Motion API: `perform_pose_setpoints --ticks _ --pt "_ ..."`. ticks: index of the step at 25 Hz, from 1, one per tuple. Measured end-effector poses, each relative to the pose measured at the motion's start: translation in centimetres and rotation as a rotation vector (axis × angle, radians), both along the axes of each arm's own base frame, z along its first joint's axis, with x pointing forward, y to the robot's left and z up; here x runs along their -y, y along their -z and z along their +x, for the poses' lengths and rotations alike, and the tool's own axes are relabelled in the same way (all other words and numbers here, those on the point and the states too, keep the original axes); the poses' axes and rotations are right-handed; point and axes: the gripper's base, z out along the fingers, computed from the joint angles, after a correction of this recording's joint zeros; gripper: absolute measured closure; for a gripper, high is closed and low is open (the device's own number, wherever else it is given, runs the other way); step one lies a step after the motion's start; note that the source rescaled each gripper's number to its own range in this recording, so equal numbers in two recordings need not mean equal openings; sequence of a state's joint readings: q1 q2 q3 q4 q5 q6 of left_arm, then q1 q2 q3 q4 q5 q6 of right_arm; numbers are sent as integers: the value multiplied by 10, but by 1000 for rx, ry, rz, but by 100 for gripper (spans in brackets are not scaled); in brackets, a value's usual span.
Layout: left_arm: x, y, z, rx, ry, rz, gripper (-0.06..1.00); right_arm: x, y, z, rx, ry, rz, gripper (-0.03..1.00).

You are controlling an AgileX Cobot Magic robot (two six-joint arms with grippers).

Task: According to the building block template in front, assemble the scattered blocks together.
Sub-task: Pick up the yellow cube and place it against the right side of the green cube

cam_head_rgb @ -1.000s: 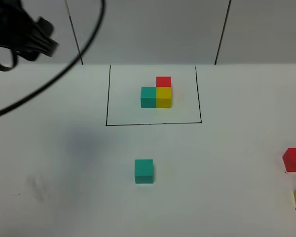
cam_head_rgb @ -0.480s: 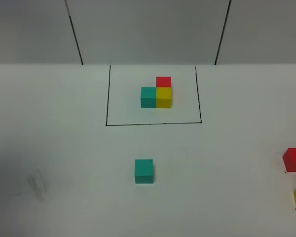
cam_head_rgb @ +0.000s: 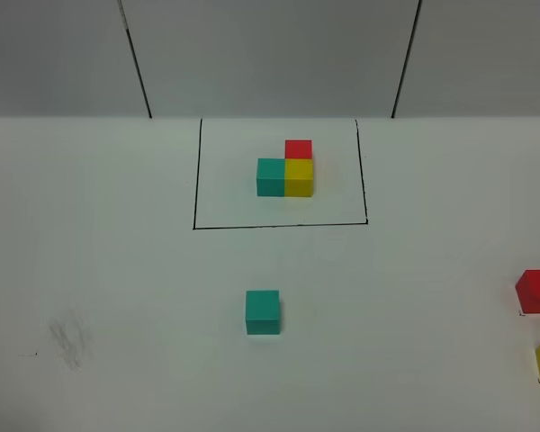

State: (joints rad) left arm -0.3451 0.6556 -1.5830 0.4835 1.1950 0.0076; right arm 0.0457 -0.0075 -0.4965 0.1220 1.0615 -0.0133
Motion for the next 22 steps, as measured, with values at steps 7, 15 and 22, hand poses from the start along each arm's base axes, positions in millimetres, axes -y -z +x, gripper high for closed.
perform_pose_setpoints --ticks 7,15,22 --pt "1 13 -74 133 253 -92 -1 0 0 0 0 0 0 97" --pt "32 60 -83 51 238 -73 -1 0 0 0 0 0 0 97" --pt "42 135 -61 -134 139 -107 -1 0 0 0 0 0 0 97"
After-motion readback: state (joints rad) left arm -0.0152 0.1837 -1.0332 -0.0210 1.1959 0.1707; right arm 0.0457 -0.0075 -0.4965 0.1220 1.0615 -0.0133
